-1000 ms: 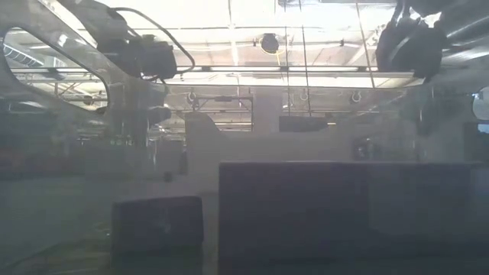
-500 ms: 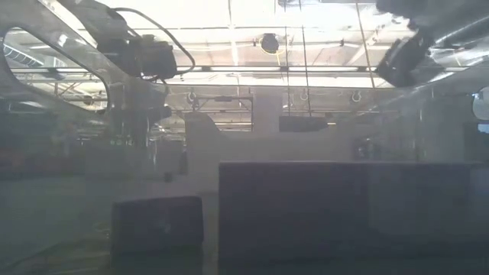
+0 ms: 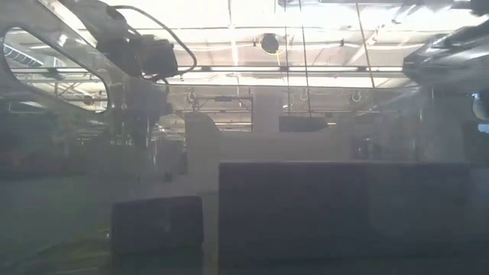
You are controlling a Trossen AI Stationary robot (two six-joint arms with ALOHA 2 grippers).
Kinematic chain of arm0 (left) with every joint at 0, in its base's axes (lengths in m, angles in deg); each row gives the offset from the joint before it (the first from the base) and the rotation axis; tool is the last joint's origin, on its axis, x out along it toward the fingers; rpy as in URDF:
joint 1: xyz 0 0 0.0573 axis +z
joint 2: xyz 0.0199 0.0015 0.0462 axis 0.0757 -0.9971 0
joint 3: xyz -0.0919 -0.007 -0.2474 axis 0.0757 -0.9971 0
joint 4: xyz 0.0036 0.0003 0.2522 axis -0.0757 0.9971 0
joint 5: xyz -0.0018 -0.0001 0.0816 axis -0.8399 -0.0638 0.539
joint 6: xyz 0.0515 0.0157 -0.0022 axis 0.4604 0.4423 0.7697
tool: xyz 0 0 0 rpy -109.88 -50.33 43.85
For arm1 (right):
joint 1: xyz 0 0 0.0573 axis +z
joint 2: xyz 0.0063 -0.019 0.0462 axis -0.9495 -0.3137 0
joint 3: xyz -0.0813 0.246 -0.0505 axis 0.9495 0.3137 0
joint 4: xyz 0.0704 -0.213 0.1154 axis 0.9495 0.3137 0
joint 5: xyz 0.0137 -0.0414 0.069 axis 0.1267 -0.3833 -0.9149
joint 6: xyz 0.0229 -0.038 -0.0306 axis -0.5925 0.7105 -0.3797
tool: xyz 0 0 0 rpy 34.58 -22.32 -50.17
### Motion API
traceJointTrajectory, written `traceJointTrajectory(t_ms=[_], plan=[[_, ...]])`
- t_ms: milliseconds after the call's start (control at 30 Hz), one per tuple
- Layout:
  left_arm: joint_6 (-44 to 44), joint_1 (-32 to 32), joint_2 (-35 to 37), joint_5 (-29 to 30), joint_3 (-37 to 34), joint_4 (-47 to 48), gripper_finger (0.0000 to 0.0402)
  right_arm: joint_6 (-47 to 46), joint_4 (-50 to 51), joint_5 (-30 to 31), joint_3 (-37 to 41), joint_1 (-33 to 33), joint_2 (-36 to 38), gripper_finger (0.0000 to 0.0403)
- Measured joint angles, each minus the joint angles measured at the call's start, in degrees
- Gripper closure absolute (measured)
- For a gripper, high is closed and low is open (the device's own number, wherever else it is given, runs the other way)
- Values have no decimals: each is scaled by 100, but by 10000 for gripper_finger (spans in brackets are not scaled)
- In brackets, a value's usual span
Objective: Sort & place blocks by color
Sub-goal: Put the violet block into the black bin
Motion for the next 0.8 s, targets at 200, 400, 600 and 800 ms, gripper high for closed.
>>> traceJointTrajectory(t_ms=[200,400,600,800], plan=[[-195,-229,0,-25,2,1,309,-187,35,7,-306,396,-515,179],[-350,-488,0,-178,4,0,309,-164,54,74,-325,581,-905,179],[-493,-721,0,-178,4,2,309,262,319,355,-327,683,-1179,179],[-496,-914,0,-180,4,4,309,740,705,578,-349,691,-1207,198]])
